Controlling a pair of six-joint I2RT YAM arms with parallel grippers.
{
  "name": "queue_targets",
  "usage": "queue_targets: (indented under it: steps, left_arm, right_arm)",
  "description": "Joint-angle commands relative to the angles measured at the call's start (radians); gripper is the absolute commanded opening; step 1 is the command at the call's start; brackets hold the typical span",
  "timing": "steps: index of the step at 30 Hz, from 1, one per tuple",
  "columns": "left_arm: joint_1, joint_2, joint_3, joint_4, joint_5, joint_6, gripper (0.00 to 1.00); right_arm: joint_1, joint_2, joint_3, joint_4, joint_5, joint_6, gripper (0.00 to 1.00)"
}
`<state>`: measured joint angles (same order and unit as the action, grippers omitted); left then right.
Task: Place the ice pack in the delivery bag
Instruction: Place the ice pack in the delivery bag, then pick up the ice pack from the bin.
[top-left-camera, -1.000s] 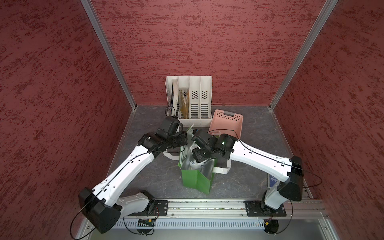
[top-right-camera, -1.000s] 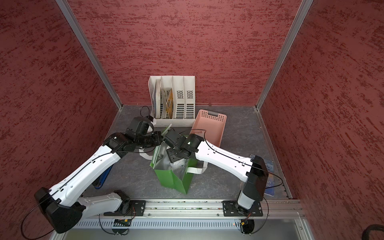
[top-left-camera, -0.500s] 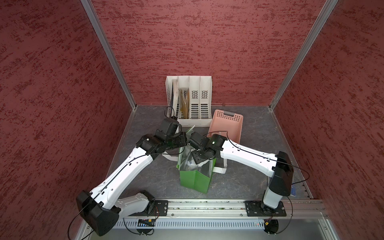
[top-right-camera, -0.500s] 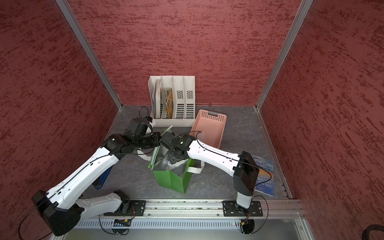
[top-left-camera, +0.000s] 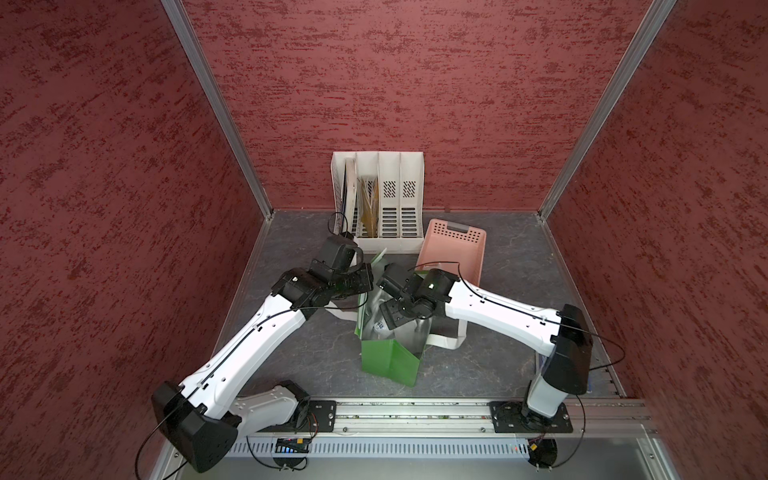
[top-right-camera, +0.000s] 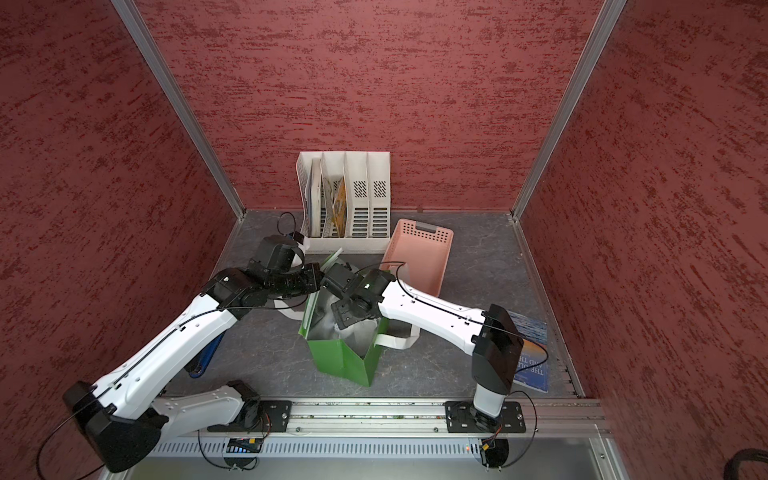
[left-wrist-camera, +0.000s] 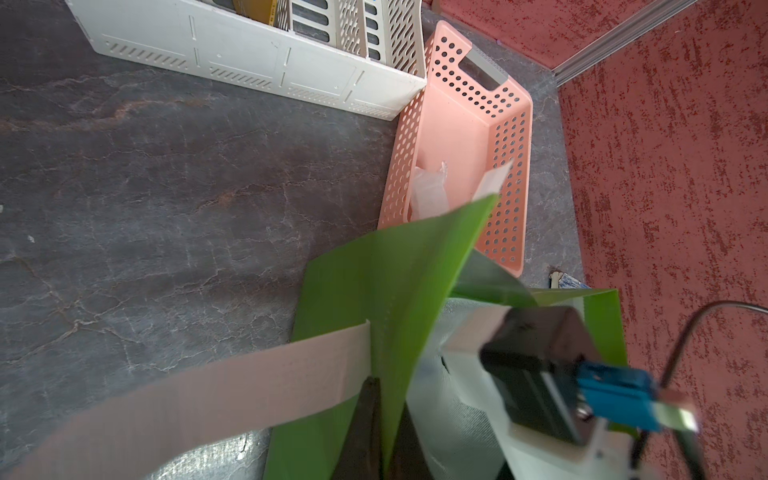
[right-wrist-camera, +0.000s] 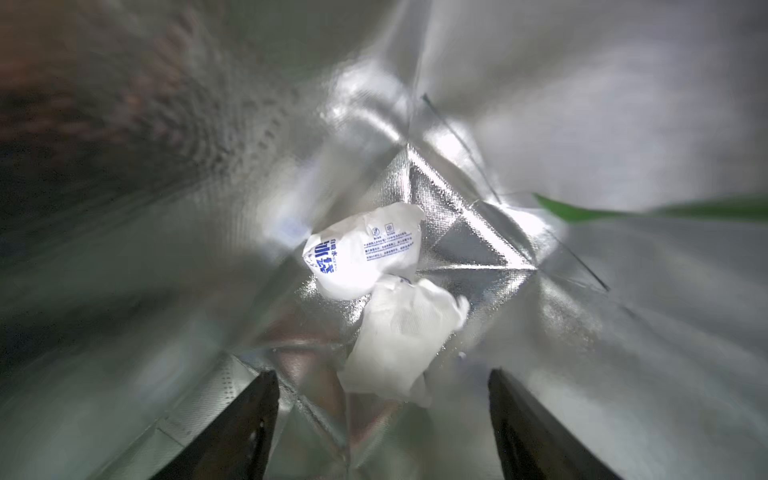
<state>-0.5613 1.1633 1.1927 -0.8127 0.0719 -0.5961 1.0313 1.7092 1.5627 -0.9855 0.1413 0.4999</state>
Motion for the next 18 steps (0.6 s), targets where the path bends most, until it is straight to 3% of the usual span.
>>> queue_targets:
  steps: [1,6,10,14,18]
  left_arm:
    - [0.0,-0.016,-0.014,0.004,-0.032,-0.005,0.0]
    - [0.0,-0.009,-0.013,-0.003,-0.035,-0.002,0.0]
    - [0.001,-0.008,-0.011,0.001,-0.03,-0.002,0.0]
    - [0.002,-0.008,-0.009,-0.001,-0.03,-0.005,0.0]
    - [0.002,-0.005,-0.004,0.001,-0.029,-0.005,0.0]
  right_arm:
    - [-0.005,-0.176,-0.012,0.102,0.042,-0.045,0.84]
    - [-0.055,-0.412,-0.044,0.227,0.164,-0.11,0.85]
    - [-0.248,-0.496,-0.066,0.24,0.191,-0.094,0.86]
    - [-0.437,-0.424,-0.086,0.209,0.117,-0.099,0.88]
    - [-0.538,-0.248,-0.095,0.21,-0.056,-0.159,0.9]
